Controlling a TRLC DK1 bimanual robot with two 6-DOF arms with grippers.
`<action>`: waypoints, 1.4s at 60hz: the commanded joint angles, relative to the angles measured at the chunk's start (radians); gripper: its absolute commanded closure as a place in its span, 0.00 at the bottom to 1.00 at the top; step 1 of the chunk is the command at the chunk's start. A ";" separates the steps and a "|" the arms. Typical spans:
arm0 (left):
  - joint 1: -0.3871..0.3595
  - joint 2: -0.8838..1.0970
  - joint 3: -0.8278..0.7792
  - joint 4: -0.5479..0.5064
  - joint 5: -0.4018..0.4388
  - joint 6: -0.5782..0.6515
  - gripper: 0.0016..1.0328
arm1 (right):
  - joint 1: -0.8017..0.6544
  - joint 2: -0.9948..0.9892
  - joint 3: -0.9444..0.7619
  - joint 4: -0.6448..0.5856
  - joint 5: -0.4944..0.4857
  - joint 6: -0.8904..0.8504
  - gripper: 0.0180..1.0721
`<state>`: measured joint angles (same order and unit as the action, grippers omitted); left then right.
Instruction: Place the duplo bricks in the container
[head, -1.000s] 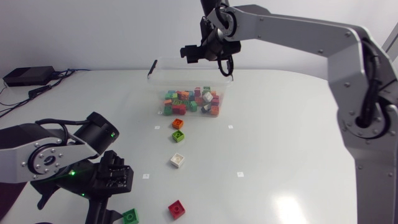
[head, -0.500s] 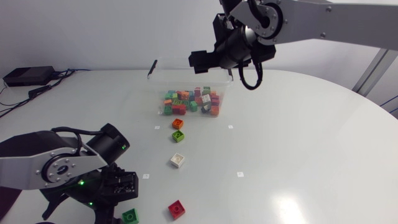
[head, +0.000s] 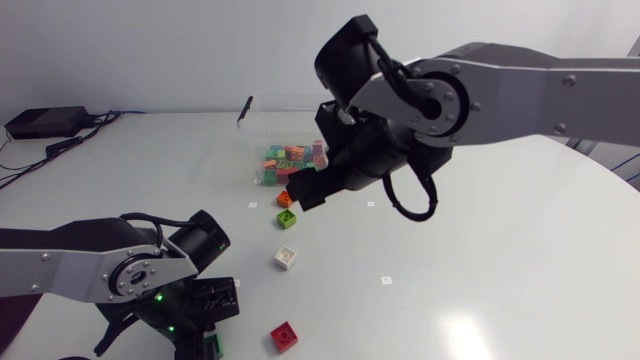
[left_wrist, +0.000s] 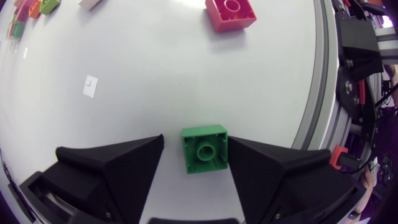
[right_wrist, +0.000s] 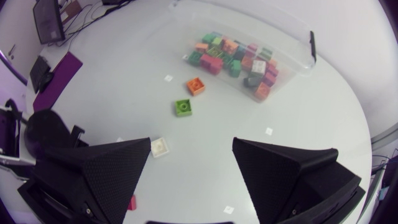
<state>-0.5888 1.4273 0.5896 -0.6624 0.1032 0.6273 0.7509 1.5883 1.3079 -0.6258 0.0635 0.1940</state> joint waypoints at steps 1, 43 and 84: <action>0.018 0.028 0.010 0.006 0.013 -0.029 0.73 | 0.021 -0.017 -0.035 -0.038 -0.039 -0.001 0.10; 0.199 -0.080 0.142 -0.063 0.023 -0.008 0.75 | 0.228 0.228 -0.055 -0.160 -0.165 0.007 0.10; 0.405 -0.087 0.392 -0.008 0.130 -0.115 0.75 | 0.314 0.423 0.054 -0.222 -0.171 0.076 0.15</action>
<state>-0.1936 1.3598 0.9443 -0.6823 0.2127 0.5507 1.0546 1.9820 1.3460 -0.8349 -0.1085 0.2394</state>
